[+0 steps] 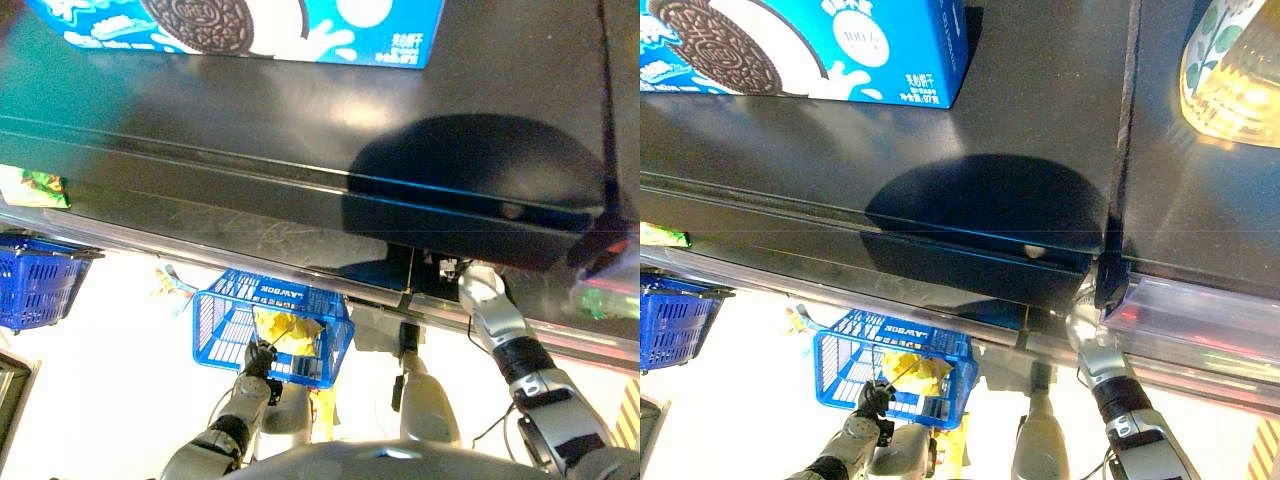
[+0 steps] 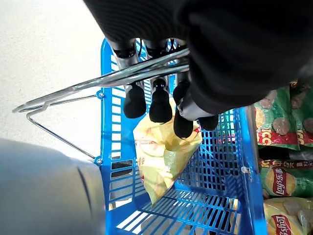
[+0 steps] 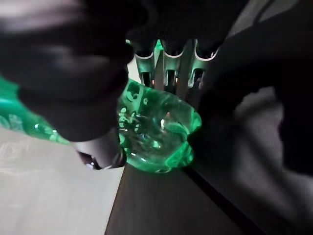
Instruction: Pick up the snacks into the basket
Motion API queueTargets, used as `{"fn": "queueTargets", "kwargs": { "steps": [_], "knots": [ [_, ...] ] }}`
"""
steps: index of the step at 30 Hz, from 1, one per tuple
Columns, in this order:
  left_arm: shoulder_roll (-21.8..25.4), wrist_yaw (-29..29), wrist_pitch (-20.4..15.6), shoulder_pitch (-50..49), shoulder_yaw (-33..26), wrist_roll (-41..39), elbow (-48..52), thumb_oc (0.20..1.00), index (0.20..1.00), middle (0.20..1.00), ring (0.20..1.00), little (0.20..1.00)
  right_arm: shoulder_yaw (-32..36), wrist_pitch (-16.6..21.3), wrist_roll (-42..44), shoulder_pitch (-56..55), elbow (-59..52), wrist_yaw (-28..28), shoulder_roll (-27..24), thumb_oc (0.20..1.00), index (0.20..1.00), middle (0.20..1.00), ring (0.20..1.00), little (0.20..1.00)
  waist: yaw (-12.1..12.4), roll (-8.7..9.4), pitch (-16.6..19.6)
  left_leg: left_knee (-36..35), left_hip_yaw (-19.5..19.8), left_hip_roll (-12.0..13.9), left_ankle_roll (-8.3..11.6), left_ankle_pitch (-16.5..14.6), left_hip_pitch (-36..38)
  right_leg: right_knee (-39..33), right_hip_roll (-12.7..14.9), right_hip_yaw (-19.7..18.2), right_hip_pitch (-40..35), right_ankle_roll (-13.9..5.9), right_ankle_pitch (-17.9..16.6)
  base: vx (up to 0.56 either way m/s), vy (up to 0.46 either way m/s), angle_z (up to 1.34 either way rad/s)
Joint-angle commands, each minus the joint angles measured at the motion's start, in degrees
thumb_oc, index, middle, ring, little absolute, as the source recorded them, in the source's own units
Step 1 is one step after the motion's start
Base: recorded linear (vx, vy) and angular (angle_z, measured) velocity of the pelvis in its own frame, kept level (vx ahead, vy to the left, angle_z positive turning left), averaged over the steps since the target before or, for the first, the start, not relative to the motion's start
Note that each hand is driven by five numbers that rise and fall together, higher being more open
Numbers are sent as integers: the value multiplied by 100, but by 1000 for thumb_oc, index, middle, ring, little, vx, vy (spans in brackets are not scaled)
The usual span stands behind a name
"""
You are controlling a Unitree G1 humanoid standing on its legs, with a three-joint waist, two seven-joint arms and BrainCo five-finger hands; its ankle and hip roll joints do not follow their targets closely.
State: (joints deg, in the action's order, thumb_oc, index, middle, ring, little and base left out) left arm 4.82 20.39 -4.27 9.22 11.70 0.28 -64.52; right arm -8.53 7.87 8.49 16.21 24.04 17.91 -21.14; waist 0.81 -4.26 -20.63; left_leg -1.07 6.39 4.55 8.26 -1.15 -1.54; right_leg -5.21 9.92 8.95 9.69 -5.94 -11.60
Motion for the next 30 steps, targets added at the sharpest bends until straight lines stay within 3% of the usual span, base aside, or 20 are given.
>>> {"fn": "queueTargets", "kwargs": {
  "steps": [1, 5, 6, 13, 17, 25, 30],
  "knots": [
    [46, 92, 112, -93, 117, -161, -343, 200, 200, 200, 200, 200, 307, 208, 523, -260, -419, -228, 48, 200, 200, 200, 200, 200, 81, 142, 73, -393, -216, -591, -579, 500, -406, 445, 14, -198, 458, -281, 153, 0, 0, 0],
    [82, 41, 112, -47, -4, -234, -340, 200, 200, 200, 200, 200, 677, 464, 1500, -523, -979, -570, 22, 200, 200, 200, 200, 200, 26, 207, 51, -393, -239, -578, -561, 504, -433, 453, -7, -215, 497, -278, 152, 0, -8, 0],
    [109, -10, 114, -48, -62, -259, -334, 200, 200, 200, 200, 200, 860, 570, 2074, -669, -1297, -836, -4, 200, 200, 200, 200, 200, -8, 246, 48, -393, -245, -567, -555, 498, -432, 451, -8, -222, 502, -279, 150, 0, 0, 0],
    [205, -236, 125, -61, -192, -288, -304, 200, 200, 200, 200, 200, 1414, 776, 3277, -877, -2069, -1458, -228, 200, 200, 200, 200, 200, -85, 328, 127, -393, -314, -541, -538, 440, -390, 416, -28, -263, 483, -278, 153, 4, -3, 0],
    [247, -347, 126, -85, -258, -289, -321, 200, 200, 200, 200, 200, 1569, 769, 3415, -981, -2519, -1704, -398, 200, 200, 200, 200, 200, -116, 339, 178, -393, -339, -530, -526, 425, -384, 407, -28, -280, 486, -282, 155, 8, -4, -1],
    [251, -503, 156, -54, -345, -230, -346, 200, 200, 200, 200, 200, 1679, 584, 2905, -1312, -3352, -2056, -687, 200, 200, 200, 200, 200, -179, 361, 233, -393, -355, -503, -505, 403, -357, 411, -53, -311, 470, -276, 176, 7, -5, -2],
    [214, -529, 147, -22, -349, -196, -386, 200, 200, 200, 200, 200, 1556, 543, 2801, -1427, -3581, -2180, -612, 200, 200, 200, 200, 200, -211, 371, 242, -393, -369, -487, -501, 387, -309, 403, -63, -320, 426, -272, 184, 0, 0, 0]
  ]
}}
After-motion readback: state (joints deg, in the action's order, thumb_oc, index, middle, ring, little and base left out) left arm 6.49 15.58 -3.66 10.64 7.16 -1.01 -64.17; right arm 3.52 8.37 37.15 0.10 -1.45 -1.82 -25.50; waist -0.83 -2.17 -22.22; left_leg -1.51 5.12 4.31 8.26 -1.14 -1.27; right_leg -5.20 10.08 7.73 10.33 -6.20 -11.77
